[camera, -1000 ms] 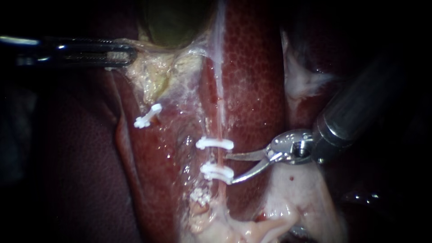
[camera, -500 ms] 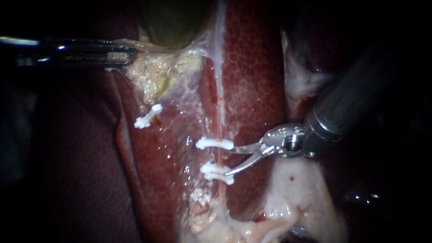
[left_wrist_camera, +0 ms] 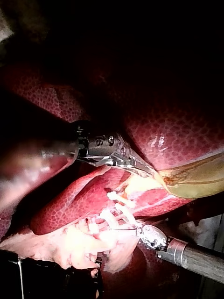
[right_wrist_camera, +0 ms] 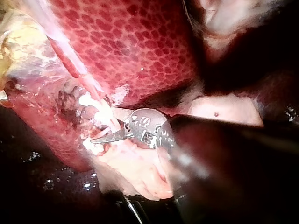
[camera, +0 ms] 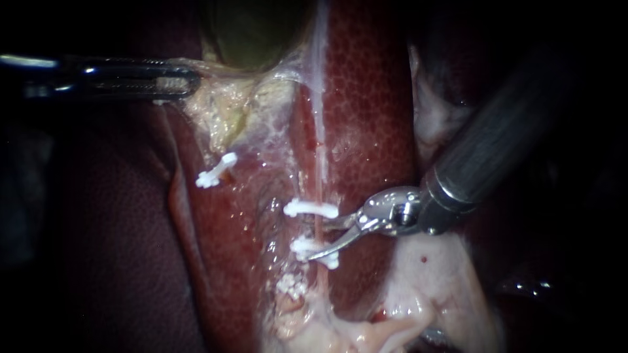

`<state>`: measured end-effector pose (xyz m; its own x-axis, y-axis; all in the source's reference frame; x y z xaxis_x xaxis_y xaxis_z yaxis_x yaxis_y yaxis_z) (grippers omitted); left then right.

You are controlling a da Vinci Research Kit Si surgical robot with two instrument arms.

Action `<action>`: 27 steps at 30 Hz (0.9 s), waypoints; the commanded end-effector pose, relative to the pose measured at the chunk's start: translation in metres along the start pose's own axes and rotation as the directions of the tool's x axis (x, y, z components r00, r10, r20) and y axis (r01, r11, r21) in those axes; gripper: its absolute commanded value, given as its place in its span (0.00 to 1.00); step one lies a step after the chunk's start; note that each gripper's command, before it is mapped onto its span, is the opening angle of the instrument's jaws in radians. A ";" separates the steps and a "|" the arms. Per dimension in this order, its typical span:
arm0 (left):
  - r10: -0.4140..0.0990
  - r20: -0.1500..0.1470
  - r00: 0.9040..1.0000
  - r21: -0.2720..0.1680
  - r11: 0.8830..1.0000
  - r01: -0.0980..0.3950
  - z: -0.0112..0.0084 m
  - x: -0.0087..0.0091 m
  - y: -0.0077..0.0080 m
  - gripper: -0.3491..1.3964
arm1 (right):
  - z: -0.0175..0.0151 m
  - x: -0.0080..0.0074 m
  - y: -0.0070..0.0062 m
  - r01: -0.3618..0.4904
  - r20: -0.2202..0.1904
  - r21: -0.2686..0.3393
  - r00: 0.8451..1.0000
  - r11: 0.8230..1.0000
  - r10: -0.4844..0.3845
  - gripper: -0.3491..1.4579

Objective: Go to the cutting position right tube

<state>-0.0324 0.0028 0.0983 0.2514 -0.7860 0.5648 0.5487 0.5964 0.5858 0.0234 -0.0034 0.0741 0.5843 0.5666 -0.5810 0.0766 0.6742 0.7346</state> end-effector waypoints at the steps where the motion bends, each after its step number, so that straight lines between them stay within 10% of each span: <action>1: 0.000 0.000 1.000 0.001 1.000 0.000 0.0001 0.0000 0.0000 0.00 | 0.0002 0.0001 0.0000 -0.001 -0.008 0.012 1.000 1.000 0.001 0.83; 27: 0.000 0.000 1.000 0.003 1.000 0.000 0.0006 0.0001 -0.0002 0.00 | 0.0037 0.0014 -0.0002 -0.005 -0.010 0.103 1.000 0.995 0.006 0.77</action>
<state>-0.0329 0.0027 0.0986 0.2517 -0.7860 0.5647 0.5460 0.5971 0.5877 0.0272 -0.0045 0.0744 0.5761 0.5757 -0.5802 0.1562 0.6192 0.7695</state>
